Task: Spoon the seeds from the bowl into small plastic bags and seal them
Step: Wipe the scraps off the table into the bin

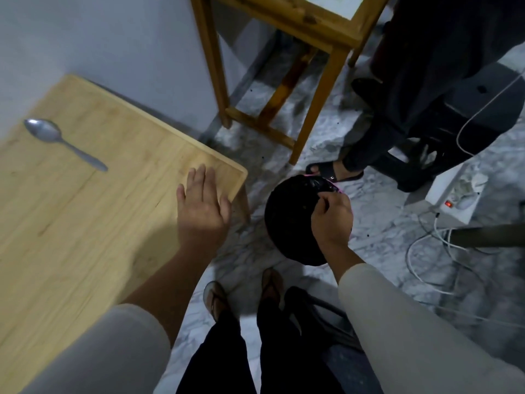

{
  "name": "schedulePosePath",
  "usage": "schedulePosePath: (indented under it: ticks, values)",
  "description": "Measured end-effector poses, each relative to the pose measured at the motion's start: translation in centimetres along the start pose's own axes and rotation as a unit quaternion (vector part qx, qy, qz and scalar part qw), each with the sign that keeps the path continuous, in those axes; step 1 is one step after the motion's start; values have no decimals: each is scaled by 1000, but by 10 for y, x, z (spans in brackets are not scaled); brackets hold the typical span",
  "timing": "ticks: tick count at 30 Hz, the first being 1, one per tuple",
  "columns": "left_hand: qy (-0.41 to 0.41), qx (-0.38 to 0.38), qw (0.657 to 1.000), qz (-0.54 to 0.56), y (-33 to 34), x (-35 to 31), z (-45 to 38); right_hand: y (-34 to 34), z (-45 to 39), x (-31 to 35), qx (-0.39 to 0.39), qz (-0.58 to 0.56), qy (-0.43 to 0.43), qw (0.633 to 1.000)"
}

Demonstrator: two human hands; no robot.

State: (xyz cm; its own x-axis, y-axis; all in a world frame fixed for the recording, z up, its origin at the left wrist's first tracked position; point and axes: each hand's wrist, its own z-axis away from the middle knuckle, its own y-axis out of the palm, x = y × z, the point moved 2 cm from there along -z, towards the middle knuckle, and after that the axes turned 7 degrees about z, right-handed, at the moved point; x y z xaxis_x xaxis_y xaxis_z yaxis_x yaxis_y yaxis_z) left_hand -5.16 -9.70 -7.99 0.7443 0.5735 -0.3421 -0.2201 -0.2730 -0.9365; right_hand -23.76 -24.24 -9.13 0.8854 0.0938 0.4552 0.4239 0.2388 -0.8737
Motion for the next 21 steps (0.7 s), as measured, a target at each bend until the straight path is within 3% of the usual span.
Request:
schedulePosePath:
  ticks: [6,12,21]
  values:
    - [-28,6,999,42,-6,-1,0,3,0,16,55,90,-150,983]
    - [-55,28,995,78,-29,1,-13,-6,5,80,33,98,-321,941]
    - [-145,-77,985,55,-116,57,2,-6,43,209,11,96,-509,855]
